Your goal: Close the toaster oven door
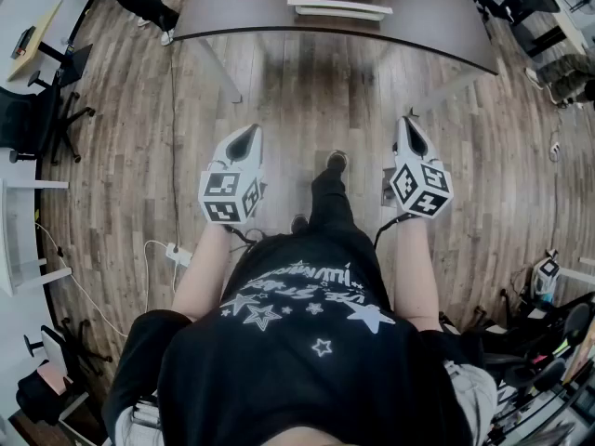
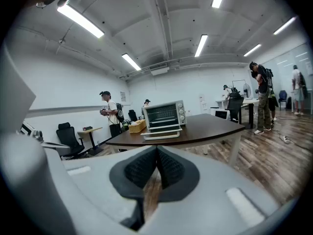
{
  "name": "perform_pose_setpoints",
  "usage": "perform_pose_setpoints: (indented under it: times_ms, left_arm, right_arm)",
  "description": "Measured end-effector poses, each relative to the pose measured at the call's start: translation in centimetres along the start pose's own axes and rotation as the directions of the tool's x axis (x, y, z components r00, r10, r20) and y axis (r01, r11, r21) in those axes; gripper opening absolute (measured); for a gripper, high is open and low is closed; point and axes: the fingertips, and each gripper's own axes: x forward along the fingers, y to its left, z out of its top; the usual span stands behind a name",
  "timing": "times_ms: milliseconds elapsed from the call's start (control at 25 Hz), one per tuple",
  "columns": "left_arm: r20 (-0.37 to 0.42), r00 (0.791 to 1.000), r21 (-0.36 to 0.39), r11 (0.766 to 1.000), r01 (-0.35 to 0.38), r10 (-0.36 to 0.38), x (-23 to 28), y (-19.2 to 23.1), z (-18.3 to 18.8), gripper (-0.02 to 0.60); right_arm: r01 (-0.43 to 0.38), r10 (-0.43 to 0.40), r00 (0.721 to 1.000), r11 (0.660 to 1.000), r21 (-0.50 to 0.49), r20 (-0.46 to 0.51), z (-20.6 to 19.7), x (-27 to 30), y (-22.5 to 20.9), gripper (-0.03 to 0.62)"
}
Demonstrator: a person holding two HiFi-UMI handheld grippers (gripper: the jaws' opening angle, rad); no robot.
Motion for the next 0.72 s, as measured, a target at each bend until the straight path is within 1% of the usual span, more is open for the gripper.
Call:
perform_pose_setpoints:
  times_ms: [280, 520, 640, 720]
  left_arm:
    - [-0.012, 1.000, 0.000, 1.000, 0.000, 0.000, -0.3, 0.3, -0.2, 0.009]
    - [-0.016, 1.000, -0.020, 1.000, -0.014, 0.014, -0.4, 1.2, -0.4, 0.009]
    - [-0.006, 1.000, -0.040, 0.999, -0.022, 0.021, -0.1, 2.0, -0.2, 0.011]
    - [0.001, 1.000, -0.047, 0.999, -0.020, 0.020, 0.4, 2.1, 0.2, 0.011]
  right_arm:
    - [-0.005, 0.005, 1.000, 1.000, 0.004, -0.003, -0.2, 0.0, 0.9, 0.003]
    - [0.001, -0.001, 1.000, 1.000, -0.011, -0.012, 0.0, 0.3, 0.9, 0.003]
    - [-0.003, 0.003, 1.000, 1.000, -0.014, 0.007, 0.8, 0.7, 1.1, 0.003]
    - [-0.011, 0.010, 0.999, 1.000, 0.001, 0.031, 1.4, 1.1, 1.0, 0.003]
